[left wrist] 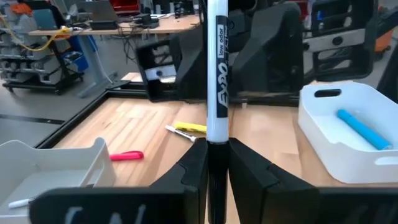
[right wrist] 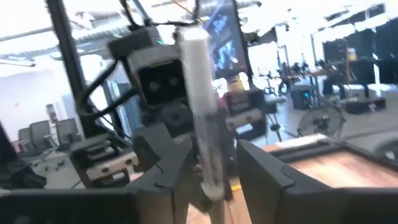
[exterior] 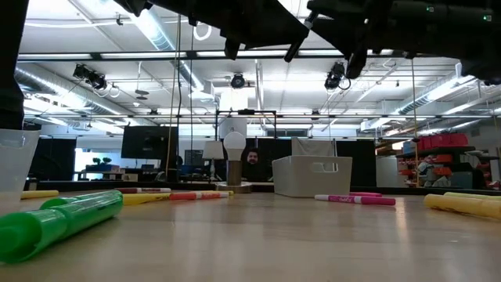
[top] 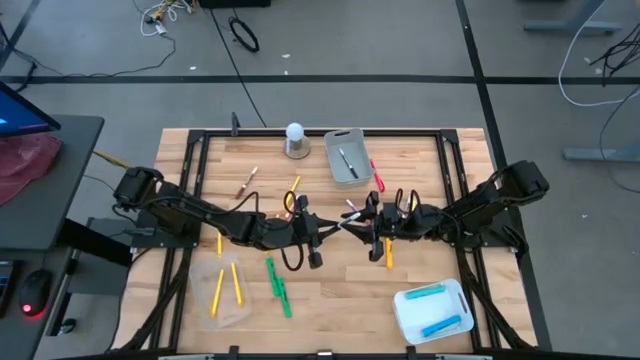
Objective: Pick & Place Markers
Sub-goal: Put the black marker pen into the gray bin, then put the light yellow highlighter pen into the white bin
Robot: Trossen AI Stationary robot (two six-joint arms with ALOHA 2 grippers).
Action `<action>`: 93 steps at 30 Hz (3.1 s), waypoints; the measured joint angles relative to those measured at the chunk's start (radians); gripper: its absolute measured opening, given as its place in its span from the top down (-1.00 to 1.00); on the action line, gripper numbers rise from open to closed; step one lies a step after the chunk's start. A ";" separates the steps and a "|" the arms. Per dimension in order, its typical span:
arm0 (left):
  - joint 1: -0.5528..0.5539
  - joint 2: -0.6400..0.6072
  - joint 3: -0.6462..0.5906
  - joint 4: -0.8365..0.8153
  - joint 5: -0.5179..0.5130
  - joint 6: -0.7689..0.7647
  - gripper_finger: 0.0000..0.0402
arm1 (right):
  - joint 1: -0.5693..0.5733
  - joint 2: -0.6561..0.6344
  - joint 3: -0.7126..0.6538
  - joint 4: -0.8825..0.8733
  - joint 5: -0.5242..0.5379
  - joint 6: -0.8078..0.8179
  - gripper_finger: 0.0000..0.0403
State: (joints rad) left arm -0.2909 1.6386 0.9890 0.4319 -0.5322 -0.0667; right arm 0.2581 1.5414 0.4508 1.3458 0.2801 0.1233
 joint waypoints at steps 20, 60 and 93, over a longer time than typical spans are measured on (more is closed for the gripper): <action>0.009 -0.002 0.001 -0.127 -0.004 -0.054 0.49 | -0.028 -0.136 0.059 -0.357 0.025 0.003 0.87; 0.077 0.068 0.001 -0.147 -0.012 -0.150 0.17 | -0.862 0.246 0.619 -1.622 -0.325 0.035 0.60; -0.020 0.068 0.001 -0.145 -0.040 -0.181 0.17 | -0.146 -0.388 0.618 -2.176 0.098 0.213 0.47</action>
State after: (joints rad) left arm -0.3108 1.7065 0.9897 0.2868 -0.5720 -0.2476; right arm 0.1122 1.1530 1.0691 -0.8304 0.3781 0.3368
